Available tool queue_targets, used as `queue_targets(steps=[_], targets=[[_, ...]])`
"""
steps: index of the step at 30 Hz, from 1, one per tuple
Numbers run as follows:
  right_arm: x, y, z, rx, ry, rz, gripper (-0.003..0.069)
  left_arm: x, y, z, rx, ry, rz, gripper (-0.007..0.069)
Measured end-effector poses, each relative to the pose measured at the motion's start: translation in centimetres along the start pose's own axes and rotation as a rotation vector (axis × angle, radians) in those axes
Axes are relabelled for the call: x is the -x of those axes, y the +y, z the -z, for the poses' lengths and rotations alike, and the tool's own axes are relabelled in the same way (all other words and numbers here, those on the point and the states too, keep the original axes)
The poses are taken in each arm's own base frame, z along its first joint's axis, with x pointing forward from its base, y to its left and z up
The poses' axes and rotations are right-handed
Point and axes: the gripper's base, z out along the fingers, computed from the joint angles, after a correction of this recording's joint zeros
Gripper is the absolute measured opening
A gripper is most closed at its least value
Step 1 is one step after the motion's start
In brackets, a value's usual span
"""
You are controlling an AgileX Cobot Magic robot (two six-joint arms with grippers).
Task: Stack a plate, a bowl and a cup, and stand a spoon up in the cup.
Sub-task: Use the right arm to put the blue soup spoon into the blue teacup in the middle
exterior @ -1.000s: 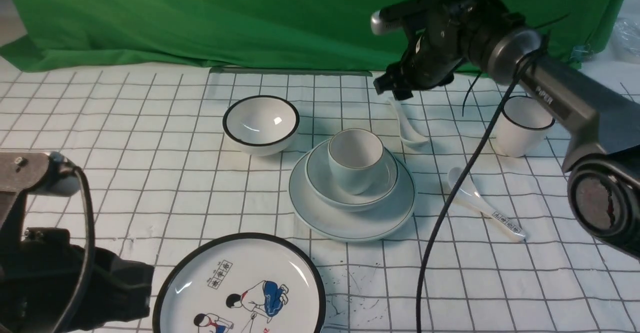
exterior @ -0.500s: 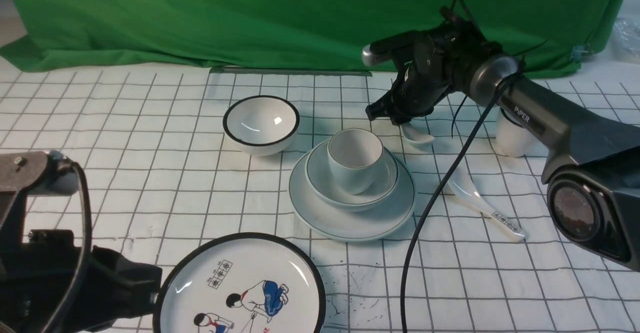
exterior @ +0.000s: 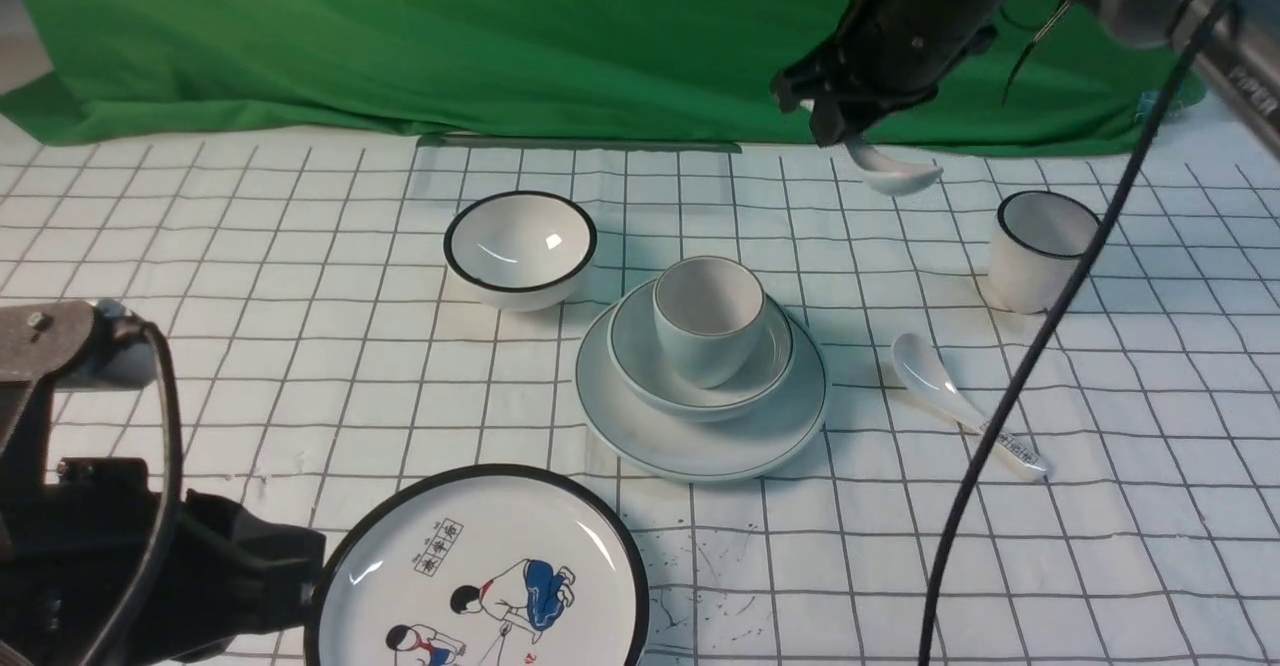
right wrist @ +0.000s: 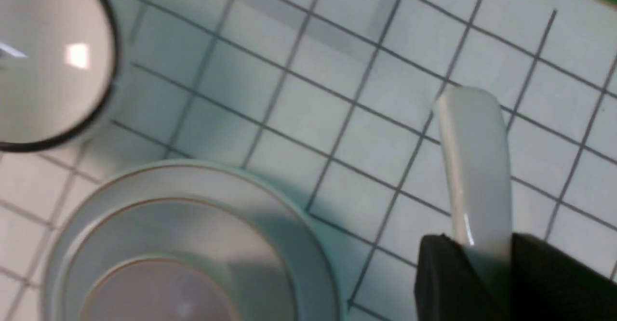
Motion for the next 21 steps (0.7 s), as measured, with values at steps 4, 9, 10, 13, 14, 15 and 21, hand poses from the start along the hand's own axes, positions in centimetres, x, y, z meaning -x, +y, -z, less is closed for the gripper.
queue_targets(steps=[4, 9, 10, 13, 14, 15, 21], targets=[[-0.2, 2.4, 3.7, 0.181, -0.074, 0.024, 0.0181, 0.0, 0.0, 0.0, 0.0, -0.002, -0.02, 0.0], [-1.2, 5.6, 4.7, 0.281, -0.191, 0.083, 0.0181, 0.0, 0.0, 0.0, 0.0, -0.002, -0.026, 0.0], [-1.5, 6.2, 4.4, 0.276, -0.232, 0.09, 0.0181, 0.0, 0.0, 0.0, 0.0, -0.002, -0.026, 0.0], [-2.3, 7.6, 3.3, 0.238, -0.358, 0.096, 0.0181, 0.0, 0.0, 0.0, 0.001, -0.002, -0.05, 0.0001], [-2.7, 7.9, 2.6, 0.215, -0.404, 0.099, 0.0181, 0.0, 0.0, 0.0, 0.002, -0.002, -0.057, 0.0001], [-3.0, 8.3, 2.2, 0.201, -0.433, 0.105, 0.0181, 0.0, 0.0, 0.0, 0.003, -0.002, -0.062, 0.0001], [-7.1, 9.9, -2.2, 0.015, -0.716, 0.116, 0.0181, 0.2, 0.1, 0.0, 0.013, -0.017, -0.092, 0.0001]])
